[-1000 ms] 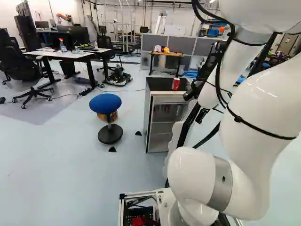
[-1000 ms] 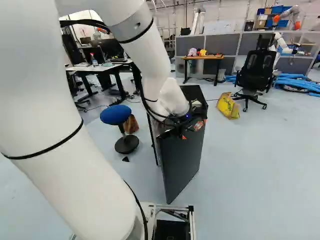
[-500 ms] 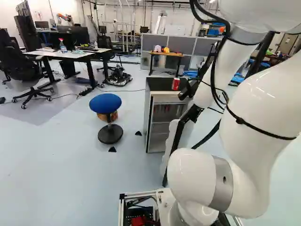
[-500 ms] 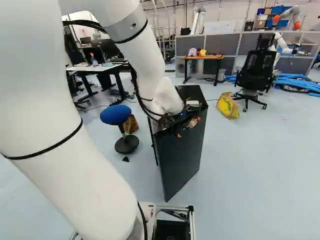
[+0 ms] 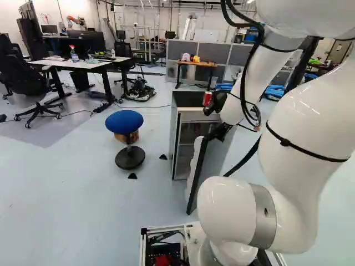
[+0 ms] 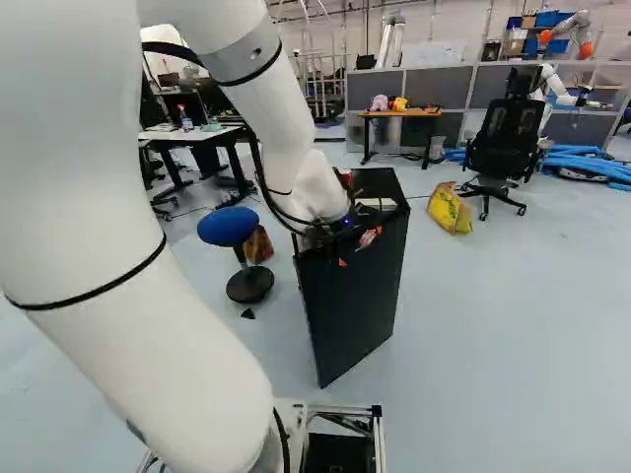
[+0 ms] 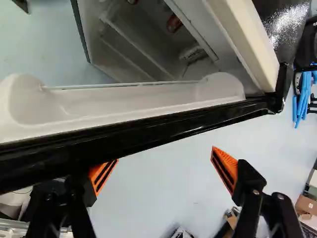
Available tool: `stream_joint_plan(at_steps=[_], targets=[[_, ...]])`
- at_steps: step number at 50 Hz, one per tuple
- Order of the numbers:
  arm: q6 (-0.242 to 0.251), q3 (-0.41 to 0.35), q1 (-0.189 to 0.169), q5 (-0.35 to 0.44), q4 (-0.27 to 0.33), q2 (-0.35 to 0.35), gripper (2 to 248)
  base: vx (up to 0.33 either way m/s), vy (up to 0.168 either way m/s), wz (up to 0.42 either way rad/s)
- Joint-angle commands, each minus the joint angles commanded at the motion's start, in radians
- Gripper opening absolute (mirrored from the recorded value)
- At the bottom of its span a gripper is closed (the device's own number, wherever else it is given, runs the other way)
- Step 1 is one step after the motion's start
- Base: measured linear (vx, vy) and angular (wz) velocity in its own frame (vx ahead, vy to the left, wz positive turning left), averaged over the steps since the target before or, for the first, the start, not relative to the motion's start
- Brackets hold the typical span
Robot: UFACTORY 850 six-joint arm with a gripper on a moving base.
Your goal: Grab a drink from the fridge
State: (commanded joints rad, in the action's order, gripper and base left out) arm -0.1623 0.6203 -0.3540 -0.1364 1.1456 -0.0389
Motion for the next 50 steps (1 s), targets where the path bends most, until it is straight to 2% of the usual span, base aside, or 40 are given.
stream_joint_plan(at_steps=[18, 50], targets=[[0.0, 0.018, 0.048, -0.009, -0.099, -0.017, 247, 0.0, 0.0, 0.0], [0.0, 0.047, 0.109, -0.068, -0.339, -0.044, 247, 0.0, 0.0, 0.0]])
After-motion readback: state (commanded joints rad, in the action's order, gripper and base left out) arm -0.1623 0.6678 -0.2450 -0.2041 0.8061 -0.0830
